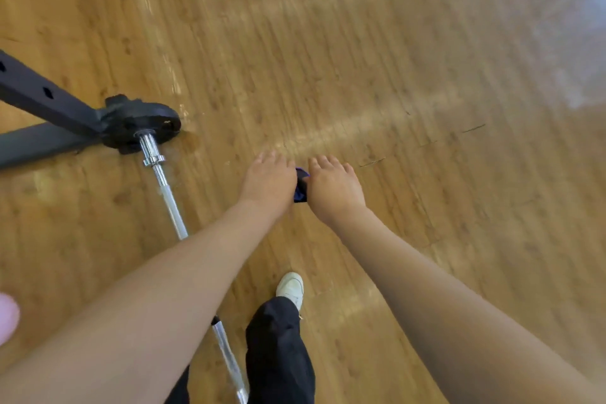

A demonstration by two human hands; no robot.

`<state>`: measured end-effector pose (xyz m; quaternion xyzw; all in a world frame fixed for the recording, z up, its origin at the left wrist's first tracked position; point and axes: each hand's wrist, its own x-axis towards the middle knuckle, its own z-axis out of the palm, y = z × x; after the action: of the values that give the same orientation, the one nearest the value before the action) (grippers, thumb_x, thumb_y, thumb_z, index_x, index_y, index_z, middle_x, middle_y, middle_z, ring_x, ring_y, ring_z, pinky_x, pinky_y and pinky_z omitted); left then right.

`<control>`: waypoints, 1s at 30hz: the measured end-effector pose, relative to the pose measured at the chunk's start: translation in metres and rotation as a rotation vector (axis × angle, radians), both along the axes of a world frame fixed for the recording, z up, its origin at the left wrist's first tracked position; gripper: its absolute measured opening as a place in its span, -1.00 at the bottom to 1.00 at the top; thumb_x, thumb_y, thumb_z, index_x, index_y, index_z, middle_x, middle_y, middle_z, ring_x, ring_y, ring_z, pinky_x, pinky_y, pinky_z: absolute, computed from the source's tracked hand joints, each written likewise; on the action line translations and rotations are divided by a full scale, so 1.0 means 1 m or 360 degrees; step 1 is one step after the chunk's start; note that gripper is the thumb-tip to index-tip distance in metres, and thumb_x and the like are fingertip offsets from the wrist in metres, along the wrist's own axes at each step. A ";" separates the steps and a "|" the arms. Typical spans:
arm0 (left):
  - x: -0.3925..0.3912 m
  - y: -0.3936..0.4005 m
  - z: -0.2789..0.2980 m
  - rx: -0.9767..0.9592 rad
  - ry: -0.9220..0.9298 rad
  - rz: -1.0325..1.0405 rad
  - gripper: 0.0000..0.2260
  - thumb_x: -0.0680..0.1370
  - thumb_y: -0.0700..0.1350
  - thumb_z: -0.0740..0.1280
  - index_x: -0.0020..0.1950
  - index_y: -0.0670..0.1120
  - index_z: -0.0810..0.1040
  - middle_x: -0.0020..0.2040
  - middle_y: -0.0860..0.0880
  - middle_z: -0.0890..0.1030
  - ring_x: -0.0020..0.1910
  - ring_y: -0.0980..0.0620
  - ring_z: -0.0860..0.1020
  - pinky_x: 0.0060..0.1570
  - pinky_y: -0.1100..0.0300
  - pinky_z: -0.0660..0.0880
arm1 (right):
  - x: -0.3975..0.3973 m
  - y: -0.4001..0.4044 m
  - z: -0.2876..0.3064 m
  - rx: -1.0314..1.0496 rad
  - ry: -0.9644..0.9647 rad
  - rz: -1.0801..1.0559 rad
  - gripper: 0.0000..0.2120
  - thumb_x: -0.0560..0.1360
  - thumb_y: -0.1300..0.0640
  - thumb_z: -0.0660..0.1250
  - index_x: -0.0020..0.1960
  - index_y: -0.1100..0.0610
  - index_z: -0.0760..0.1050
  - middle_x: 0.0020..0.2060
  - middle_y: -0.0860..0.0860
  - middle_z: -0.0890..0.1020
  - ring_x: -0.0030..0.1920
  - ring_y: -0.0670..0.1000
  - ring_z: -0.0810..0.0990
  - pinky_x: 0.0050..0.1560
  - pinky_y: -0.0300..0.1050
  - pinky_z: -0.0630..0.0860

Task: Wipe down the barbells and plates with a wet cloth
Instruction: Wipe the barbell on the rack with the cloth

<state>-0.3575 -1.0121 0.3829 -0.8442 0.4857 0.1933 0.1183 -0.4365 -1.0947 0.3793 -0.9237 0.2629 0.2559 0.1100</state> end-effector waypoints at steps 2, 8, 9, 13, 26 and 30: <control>-0.003 -0.008 0.026 -0.0085 0.0026 0.0105 -0.59 0.60 -0.18 0.15 0.45 -0.18 0.24 0.45 -0.12 0.31 0.47 -0.07 0.20 0.42 0.09 0.09 | 0.002 -0.017 0.025 -0.0014 -0.0012 0.0122 -0.55 0.65 0.08 0.02 0.50 0.17 0.12 0.46 0.06 0.26 0.47 0.06 0.17 0.41 0.02 0.18; 0.001 -0.016 0.089 -0.0113 0.0021 0.0248 -0.60 0.58 -0.19 0.18 0.42 -0.18 0.30 0.40 -0.12 0.38 0.46 -0.08 0.22 0.39 0.08 0.14 | 0.017 -0.032 0.090 0.0054 -0.0034 0.0190 -0.69 0.65 0.07 0.01 0.29 0.18 0.35 0.23 0.07 0.47 0.29 0.07 0.38 0.18 -0.02 0.32; 0.003 -0.015 0.096 -0.0113 0.0016 0.0277 -0.60 0.58 -0.19 0.18 0.42 -0.17 0.31 0.40 -0.12 0.38 0.47 -0.08 0.22 0.40 0.08 0.14 | 0.019 -0.032 0.097 0.0076 -0.0050 0.0190 -0.70 0.65 0.06 0.01 0.24 0.19 0.37 0.20 0.08 0.48 0.27 0.07 0.40 0.13 -0.03 0.33; 0.014 -0.010 0.116 -0.0138 -0.0014 0.0348 -0.61 0.57 -0.18 0.19 0.41 -0.17 0.33 0.40 -0.11 0.38 0.48 -0.07 0.20 0.38 0.07 0.18 | 0.035 -0.035 0.116 0.0143 -0.0056 0.0201 -0.68 0.66 0.02 0.01 0.20 0.19 0.40 0.15 0.08 0.52 0.16 0.11 0.47 -0.07 -0.10 0.30; 0.095 -0.038 0.139 -0.0158 -0.0102 0.0495 -0.49 0.61 -0.16 0.15 0.52 -0.20 0.09 0.55 -0.16 0.06 0.53 -0.09 0.01 0.43 0.05 0.08 | 0.135 -0.073 0.139 -0.0201 -0.0091 0.0703 -0.52 0.67 0.02 -0.06 0.54 0.16 0.01 0.54 0.07 0.05 0.53 0.05 -0.03 0.48 0.03 -0.01; 0.120 -0.057 0.144 -0.0112 -0.0124 0.0522 -0.49 0.63 -0.14 0.09 0.54 -0.20 0.00 0.56 -0.17 -0.06 0.54 -0.10 -0.08 0.45 0.02 0.04 | 0.161 -0.095 0.147 -0.0344 -0.0088 0.0844 -0.48 0.67 0.02 -0.06 0.56 0.15 -0.11 0.55 0.07 -0.07 0.53 0.05 -0.15 0.48 0.06 -0.14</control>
<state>-0.2379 -1.0689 0.5273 -0.9227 0.3429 0.1601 0.0741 -0.2756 -1.1901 0.5263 -0.9732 0.0350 0.2209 -0.0528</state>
